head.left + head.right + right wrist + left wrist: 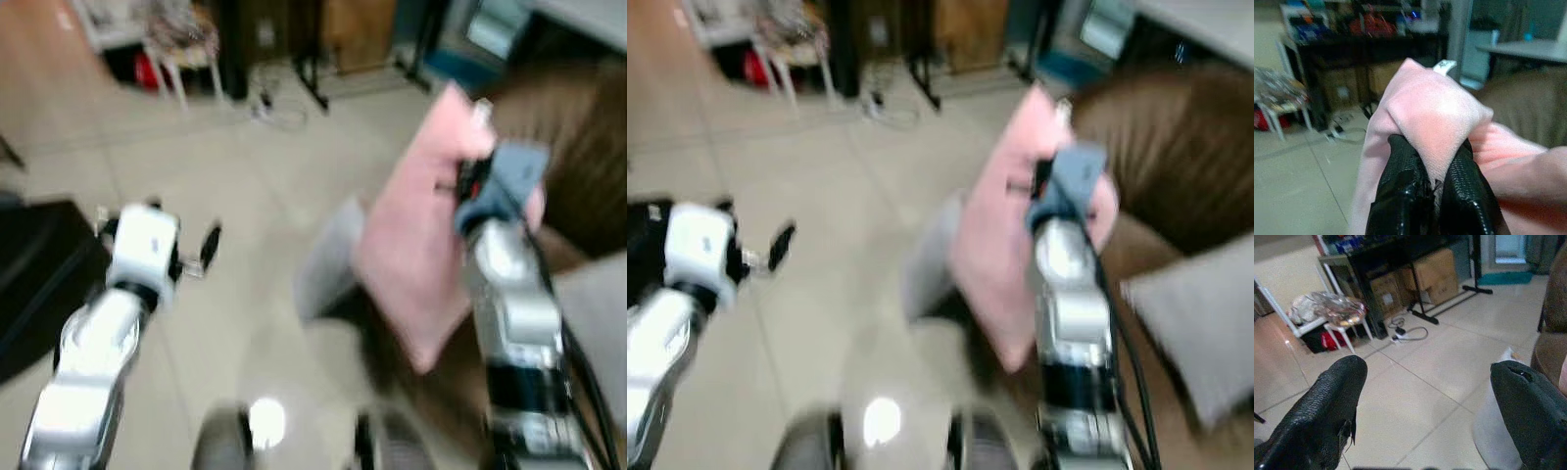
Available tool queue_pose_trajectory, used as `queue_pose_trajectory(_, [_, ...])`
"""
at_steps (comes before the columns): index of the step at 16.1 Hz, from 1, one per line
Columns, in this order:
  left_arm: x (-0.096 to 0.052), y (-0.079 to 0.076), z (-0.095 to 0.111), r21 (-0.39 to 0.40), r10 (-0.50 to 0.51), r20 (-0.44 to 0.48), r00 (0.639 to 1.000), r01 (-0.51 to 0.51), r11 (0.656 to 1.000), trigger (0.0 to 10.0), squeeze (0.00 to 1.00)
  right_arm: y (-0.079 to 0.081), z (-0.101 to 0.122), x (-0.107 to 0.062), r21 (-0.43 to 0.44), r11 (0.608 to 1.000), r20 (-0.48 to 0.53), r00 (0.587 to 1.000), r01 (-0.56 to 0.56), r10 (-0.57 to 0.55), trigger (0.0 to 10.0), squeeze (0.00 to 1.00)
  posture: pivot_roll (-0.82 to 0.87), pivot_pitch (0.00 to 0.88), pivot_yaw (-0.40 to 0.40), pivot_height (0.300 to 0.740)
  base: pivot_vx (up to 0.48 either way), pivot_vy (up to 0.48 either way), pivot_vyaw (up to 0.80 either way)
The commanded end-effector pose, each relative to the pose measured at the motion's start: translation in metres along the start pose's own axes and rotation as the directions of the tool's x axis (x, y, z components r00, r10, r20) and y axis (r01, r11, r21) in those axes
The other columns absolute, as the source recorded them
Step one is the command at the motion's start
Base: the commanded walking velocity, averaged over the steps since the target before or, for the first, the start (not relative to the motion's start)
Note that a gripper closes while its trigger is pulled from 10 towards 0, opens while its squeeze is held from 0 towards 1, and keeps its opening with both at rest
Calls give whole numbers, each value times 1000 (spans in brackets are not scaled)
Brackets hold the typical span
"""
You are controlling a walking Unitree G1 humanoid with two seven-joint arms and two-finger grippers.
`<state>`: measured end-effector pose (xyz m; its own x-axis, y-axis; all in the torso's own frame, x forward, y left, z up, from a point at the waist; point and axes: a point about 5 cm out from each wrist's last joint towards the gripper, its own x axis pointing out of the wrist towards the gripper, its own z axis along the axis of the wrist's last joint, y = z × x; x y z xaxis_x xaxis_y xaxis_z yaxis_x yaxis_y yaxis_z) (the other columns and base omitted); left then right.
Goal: Move the pillow to the sofa from floor
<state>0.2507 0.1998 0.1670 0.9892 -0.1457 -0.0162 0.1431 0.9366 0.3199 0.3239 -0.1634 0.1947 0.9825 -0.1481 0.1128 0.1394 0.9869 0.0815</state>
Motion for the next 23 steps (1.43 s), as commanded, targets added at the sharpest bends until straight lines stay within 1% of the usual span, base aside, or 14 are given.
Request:
queue_pose_trajectory(1, [-1,-5,4,13,-6,20,1000,6,1000,10000,0,-2,14,-5,23,1000,41,999,-6,5,10000,0,-86,0,-65,735,0,0,0])
queue_pose_trajectory(4, [2,-8,6,11,-11,33,999,10,1000,10000,0,-4,29,-7,29,999,79,997,-18,16,10000,0,-96,0,-58,740,0,0,0])
queue_pose_trajectory(7, [2,-8,2,37,10,29,1000,-11,999,10000,0,-2,19,-11,23,999,34,999,-25,24,10000,0,-102,0,-50,740,0,0,0])
queue_pose_trajectory(8, [1,-8,0,65,16,26,1000,-18,998,10000,0,2,2,-16,-31,998,-45,997,-61,59,10000,0,-105,0,-48,740,0,0,0])
queue_pose_trajectory(9, [0,-9,-3,80,13,18,1000,-14,997,10000,0,4,-13,-22,-33,996,-98,992,-87,83,10000,0,-106,0,-46,740,0,0,0])
queue_pose_trajectory(11, [-1,-10,-8,87,4,7,1000,-4,996,10000,0,2,-40,-32,35,996,-188,979,-77,82,10000,0,-108,0,-35,740,0,0,0])
queue_pose_trajectory(12, [-2,-11,-13,73,-8,-10,1000,9,997,10000,0,3,-44,-33,67,995,-184,979,-74,85,10000,0,-107,0,-31,740,0,0,-800])
queue_pose_trajectory(13, [-2,-11,-14,69,-10,-11,1000,10,998,10000,0,3,-45,-34,69,995,-189,979,-70,82,10000,0,-107,0,-31,740,0,0,-800])
queue_pose_trajectory(14, [-2,-9,-14,43,4,-1,1000,-4,999,10000,0,9,-47,-34,78,993,-201,975,-85,99,10000,0,-103,0,-27,740,0,0,-800])
queue_pose_trajectory(15, [-1,-8,-14,38,6,3,1000,-6,999,10000,0,11,-47,-34,78,992,-200,973,-98,112,10000,0,-103,0,-27,740,274,0,-800])
queue_pose_trajectory(16, [0,-8,-13,36,6,7,1000,-6,999,10000,0,17,-48,-32,73,989,-207,969,-125,138,10000,0,-98,0,-28,740,315,0,-800])
queue_pose_trajectory(20, [-2,-6,-15,44,2,6,1000,-2,999,10000,0,18,-49,-28,77,989,-197,971,-124,137,10000,0,-85,0,-33,740,316,0,-800])
queue_pose_trajectory(22, [-2,-4,-15,49,-1,7,1000,1,999,10000,0,24,-48,-26,72,985,-185,968,-157,168,10000,0,-78,0,-37,740,317,0,-800])
queue_pose_trajectory(23, [-2,-4,-14,50,-1,8,1000,1,999,10000,0,27,-47,-26,68,982,-179,966,-176,185,10000,0,-76,0,-37,740,319,0,0])
